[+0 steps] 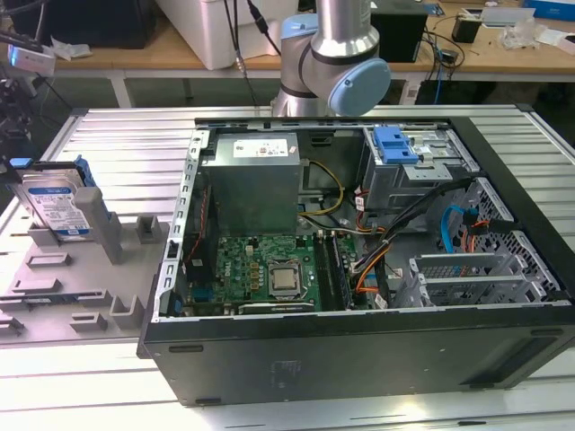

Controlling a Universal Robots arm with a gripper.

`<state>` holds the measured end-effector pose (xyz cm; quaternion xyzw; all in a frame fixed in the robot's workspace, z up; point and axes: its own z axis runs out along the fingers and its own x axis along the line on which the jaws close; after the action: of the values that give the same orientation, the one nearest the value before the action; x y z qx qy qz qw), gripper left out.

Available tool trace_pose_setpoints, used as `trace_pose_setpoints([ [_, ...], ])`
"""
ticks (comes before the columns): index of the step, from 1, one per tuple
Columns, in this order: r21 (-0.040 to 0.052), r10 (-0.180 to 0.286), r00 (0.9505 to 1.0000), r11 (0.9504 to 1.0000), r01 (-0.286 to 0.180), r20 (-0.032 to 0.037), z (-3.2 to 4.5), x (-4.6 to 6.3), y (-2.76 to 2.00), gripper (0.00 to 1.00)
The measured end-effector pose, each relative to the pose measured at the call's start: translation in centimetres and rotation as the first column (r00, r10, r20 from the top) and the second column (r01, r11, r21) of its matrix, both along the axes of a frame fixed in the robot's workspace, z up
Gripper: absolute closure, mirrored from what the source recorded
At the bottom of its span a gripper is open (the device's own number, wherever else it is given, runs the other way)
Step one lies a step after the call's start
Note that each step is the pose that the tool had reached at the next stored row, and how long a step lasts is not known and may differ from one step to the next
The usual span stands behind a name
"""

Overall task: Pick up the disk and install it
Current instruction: 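Pick up the disk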

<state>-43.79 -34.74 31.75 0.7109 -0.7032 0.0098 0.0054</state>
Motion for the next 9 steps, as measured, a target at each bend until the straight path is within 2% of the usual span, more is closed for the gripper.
trace_pose_setpoints([
  [9,0.0,0.001,1.0,1.0,-0.001,-0.0001,-0.91,0.0,0.0,0.4],
])
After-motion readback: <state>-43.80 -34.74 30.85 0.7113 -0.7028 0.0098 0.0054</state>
